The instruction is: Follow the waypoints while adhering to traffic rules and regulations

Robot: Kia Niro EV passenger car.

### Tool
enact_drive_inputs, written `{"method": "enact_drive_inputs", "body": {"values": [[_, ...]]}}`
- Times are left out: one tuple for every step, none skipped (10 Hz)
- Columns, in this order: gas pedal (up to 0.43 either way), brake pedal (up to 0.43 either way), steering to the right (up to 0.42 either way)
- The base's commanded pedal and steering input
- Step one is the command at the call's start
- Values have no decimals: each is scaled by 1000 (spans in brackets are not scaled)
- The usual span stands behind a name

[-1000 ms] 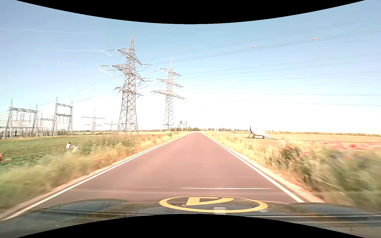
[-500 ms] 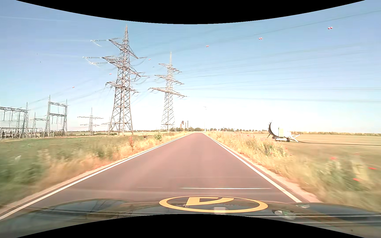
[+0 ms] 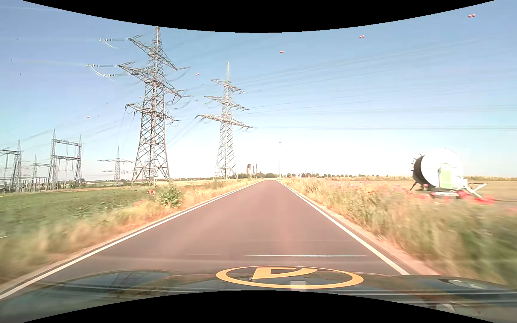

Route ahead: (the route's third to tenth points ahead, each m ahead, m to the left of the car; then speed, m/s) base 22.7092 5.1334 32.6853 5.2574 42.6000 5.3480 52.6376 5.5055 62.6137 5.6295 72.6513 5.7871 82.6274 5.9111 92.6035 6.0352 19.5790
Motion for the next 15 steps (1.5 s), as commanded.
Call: {"method": "enact_drive_inputs", "body": {"values": [[260,0,-3],[260,0,-4],[260,0,-3],[260,0,-3],[260,0,-2],[260,0,-2],[248,0,-2],[240,0,-2],[240,0,-2],[240,0,-2],[228,0,-2],[228,0,-2],[228,0,-2],[228,0,-1],[228,0,-2]]}}
